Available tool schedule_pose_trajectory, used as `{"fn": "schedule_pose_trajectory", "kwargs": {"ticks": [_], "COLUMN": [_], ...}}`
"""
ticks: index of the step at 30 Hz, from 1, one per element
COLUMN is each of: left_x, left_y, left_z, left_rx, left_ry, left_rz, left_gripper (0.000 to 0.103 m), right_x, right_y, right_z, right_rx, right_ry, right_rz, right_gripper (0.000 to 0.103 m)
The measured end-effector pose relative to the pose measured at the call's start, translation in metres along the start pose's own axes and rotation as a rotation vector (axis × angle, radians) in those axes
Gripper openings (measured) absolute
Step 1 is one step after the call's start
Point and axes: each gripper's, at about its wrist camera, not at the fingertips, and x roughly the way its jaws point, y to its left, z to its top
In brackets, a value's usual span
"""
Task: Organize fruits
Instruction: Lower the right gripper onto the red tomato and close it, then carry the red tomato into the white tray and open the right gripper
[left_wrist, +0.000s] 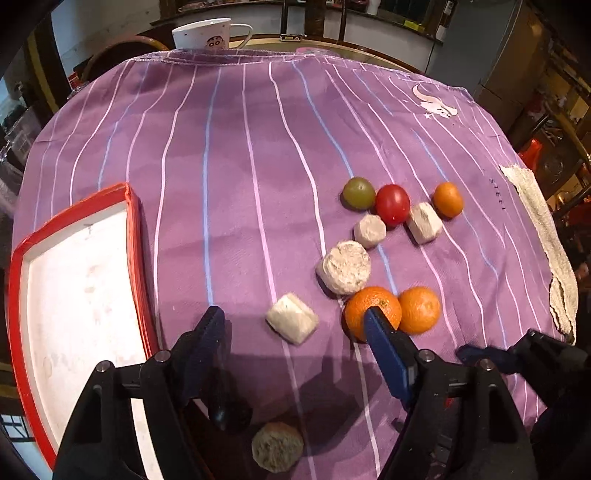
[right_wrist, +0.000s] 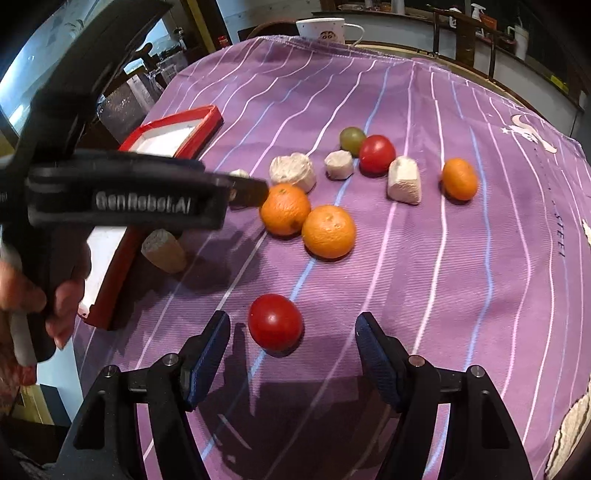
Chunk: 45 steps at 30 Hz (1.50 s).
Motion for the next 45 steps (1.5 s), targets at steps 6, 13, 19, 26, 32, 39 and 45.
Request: {"fn": "schedule_pose_trajectory", "kwargs": {"ticks": [6, 13, 19, 26, 32, 39, 45], "left_x": [-0.001, 0.0, 0.012, 0.018, -0.019, -0.075, -0.073], "left_y": [-0.002, 0.015, 0.002, 0.007, 0.018, 0.089, 0.17], "left_z": [-0.002, -0.009, -0.004, 0.001, -0.006, -0.019, -0.022], "left_rx": [0.011, -0.03, 0.075, -0.001, -0.093, -0.282, -0.428], "left_ry": [-0.007, 0.013, 0.04, 0.015, -0.062, -0.162, -0.141], "left_rz": [-0.058, -0.098, -0.051, -0.058, -0.066, -0.025, 0.079], "left_gripper": [0.046, 0.035, 0.038, 0.031, 0.03, 0.031, 0.031], "right_x": [0.007, 0.008, 0.007, 0.006, 0.0, -0.026, -0.013], "right_y": [0.004, 0.01, 0.014, 0.013, 0.013, 0.035, 0.089], "right_z": [0.003, -0.002, -0.004, -0.006, -0.006, 0.037, 0.106], "right_rx": [-0.007, -0.028, -0.039, -0.039, -0.03, -0.059, -0.094], "right_ry": [0.012, 0.019, 0.021, 0.027, 0.044, -0.015, -0.054], "right_rz": [-0.02, -0.033, -0.044, -0.042, -0.022, 0.055, 0.172], "right_gripper": [0.045, 0.041, 0.041, 0.033, 0.032, 0.032, 0.032]}}
